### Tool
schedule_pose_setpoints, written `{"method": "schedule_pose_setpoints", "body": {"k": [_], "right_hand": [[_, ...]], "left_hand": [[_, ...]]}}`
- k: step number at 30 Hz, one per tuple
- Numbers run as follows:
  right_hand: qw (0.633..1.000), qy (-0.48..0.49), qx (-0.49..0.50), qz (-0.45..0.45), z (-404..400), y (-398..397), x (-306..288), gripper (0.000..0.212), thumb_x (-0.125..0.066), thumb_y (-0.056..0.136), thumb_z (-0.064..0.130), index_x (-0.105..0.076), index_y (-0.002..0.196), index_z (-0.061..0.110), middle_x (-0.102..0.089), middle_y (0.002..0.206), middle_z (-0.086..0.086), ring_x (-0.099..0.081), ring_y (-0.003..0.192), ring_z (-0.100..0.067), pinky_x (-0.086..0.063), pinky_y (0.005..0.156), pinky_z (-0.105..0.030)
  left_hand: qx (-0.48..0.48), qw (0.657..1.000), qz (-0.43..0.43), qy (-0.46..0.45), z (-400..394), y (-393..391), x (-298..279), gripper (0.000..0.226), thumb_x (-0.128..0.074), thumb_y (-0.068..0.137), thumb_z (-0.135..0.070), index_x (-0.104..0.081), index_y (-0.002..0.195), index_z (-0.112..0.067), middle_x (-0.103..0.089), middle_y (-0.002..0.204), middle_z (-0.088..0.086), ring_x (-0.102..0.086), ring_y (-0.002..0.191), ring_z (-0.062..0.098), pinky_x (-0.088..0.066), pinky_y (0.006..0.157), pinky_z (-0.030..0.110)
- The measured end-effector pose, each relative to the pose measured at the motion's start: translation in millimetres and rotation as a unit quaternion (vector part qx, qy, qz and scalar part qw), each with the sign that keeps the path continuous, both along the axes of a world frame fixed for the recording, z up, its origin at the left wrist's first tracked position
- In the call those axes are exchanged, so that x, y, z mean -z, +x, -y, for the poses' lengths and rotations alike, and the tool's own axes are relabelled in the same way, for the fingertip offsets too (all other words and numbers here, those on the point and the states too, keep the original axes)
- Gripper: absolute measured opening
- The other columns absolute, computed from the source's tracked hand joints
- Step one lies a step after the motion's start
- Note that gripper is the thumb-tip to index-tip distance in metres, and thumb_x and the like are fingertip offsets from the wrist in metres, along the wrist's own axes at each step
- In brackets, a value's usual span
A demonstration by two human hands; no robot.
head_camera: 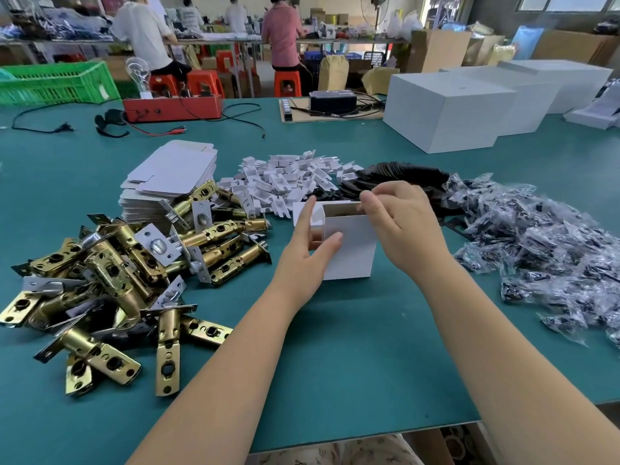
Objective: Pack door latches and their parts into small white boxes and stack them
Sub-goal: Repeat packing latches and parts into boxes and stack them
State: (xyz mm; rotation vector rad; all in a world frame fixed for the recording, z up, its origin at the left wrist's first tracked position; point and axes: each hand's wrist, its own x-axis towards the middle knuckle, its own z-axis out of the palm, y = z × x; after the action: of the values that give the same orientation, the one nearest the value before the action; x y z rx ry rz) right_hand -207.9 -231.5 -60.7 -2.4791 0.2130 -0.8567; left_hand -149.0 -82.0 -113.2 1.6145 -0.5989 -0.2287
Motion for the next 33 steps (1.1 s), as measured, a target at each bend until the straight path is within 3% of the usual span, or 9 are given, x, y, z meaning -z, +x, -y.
{"method": "schedule_pose_setpoints", "body": {"k": [3,8,11,15,20,24,26,28,33], "right_hand": [[0.963,0.233,0.027,0.132,-8.4,-9.2,18.3,0.030,-0.044,0.088,0.038,-0.059,0.105,0.018,-0.056,0.101,0.005,-0.049,0.091,0.003,-0.036,0.081,-0.010],[0.872,0.462,-0.018,0.163,-13.7,-15.9,38.1,0.023,-0.051,0.081,0.028,-0.058,0.101,0.021,-0.062,0.094,0.004,-0.059,0.083,-0.004,-0.048,0.078,-0.021],[0.884,0.431,-0.083,0.159,-12.0,-19.8,39.1,0.029,-0.051,0.079,0.019,-0.064,0.105,0.023,-0.065,0.103,0.002,-0.059,0.096,-0.003,-0.047,0.083,-0.018],[0.899,0.400,-0.109,0.142,-13.6,-19.7,39.0,0.025,-0.048,0.085,0.023,-0.065,0.101,0.031,-0.065,0.110,0.004,-0.056,0.103,-0.006,-0.045,0.088,-0.020],[0.884,0.449,-0.081,0.100,-11.5,-5.7,22.5,0.022,-0.055,0.095,0.024,-0.062,0.076,0.031,-0.062,0.073,0.015,-0.057,0.074,-0.005,-0.047,0.074,-0.024],[0.845,0.516,-0.088,0.111,-14.7,2.5,20.3,0.031,-0.054,0.088,0.002,-0.049,0.110,0.023,-0.069,0.083,0.014,-0.063,0.069,0.001,-0.047,0.060,-0.015],[0.843,0.513,-0.104,0.120,-17.2,3.5,19.2,0.045,-0.045,0.086,-0.001,-0.043,0.121,0.027,-0.070,0.091,0.018,-0.063,0.075,0.002,-0.048,0.063,-0.015],[0.852,0.493,-0.114,0.132,-20.0,4.9,17.4,0.050,-0.039,0.089,-0.004,-0.048,0.119,0.035,-0.069,0.097,0.022,-0.061,0.081,0.002,-0.048,0.070,-0.015],[0.884,0.426,-0.105,0.164,-24.4,6.2,22.5,0.030,-0.043,0.097,0.002,-0.060,0.093,0.026,-0.064,0.091,0.015,-0.057,0.085,-0.001,-0.044,0.078,-0.015]], "left_hand": [[-0.037,0.998,-0.035,-0.035,1.9,2.0,-0.7,0.041,-0.060,0.095,-0.028,-0.040,0.130,-0.038,-0.064,0.108,-0.005,-0.060,0.103,0.007,-0.045,0.086,0.020],[-0.087,0.995,0.052,-0.006,1.6,-1.5,-1.4,0.014,-0.059,0.085,-0.039,-0.049,0.094,-0.036,-0.059,0.084,-0.026,-0.054,0.075,-0.006,-0.042,0.068,0.011],[-0.107,0.985,0.133,0.024,5.2,-7.2,0.0,0.024,-0.052,0.097,-0.024,-0.041,0.117,-0.031,-0.053,0.102,-0.029,-0.053,0.092,-0.014,-0.039,0.075,0.006],[-0.100,0.975,0.187,0.066,5.5,-9.6,-1.1,0.041,-0.043,0.102,-0.022,-0.035,0.141,-0.032,-0.056,0.121,-0.009,-0.054,0.105,0.004,-0.039,0.081,0.022],[-0.089,0.981,0.171,-0.011,3.3,-14.2,-10.1,0.021,-0.036,0.098,-0.043,-0.054,0.110,-0.040,-0.056,0.088,-0.026,-0.050,0.080,-0.007,-0.036,0.072,0.008],[-0.097,0.983,0.002,-0.154,15.0,-15.6,-24.0,0.008,-0.054,0.087,-0.029,-0.059,0.093,-0.032,-0.064,0.080,-0.027,-0.055,0.074,-0.006,-0.042,0.067,0.008],[-0.076,0.971,-0.072,-0.215,18.4,-13.4,-27.5,0.027,-0.057,0.084,-0.015,-0.055,0.103,-0.034,-0.070,0.091,-0.024,-0.062,0.079,-0.003,-0.049,0.066,0.015],[-0.059,0.968,-0.083,-0.231,18.7,-12.0,-29.5,0.037,-0.057,0.081,-0.013,-0.056,0.108,-0.038,-0.073,0.099,-0.017,-0.065,0.085,0.000,-0.051,0.069,0.019],[-0.080,0.972,-0.041,-0.217,17.5,-12.5,-30.1,0.028,-0.059,0.087,-0.012,-0.071,0.079,-0.037,-0.071,0.096,-0.011,-0.063,0.095,0.007,-0.046,0.088,0.031]]}}
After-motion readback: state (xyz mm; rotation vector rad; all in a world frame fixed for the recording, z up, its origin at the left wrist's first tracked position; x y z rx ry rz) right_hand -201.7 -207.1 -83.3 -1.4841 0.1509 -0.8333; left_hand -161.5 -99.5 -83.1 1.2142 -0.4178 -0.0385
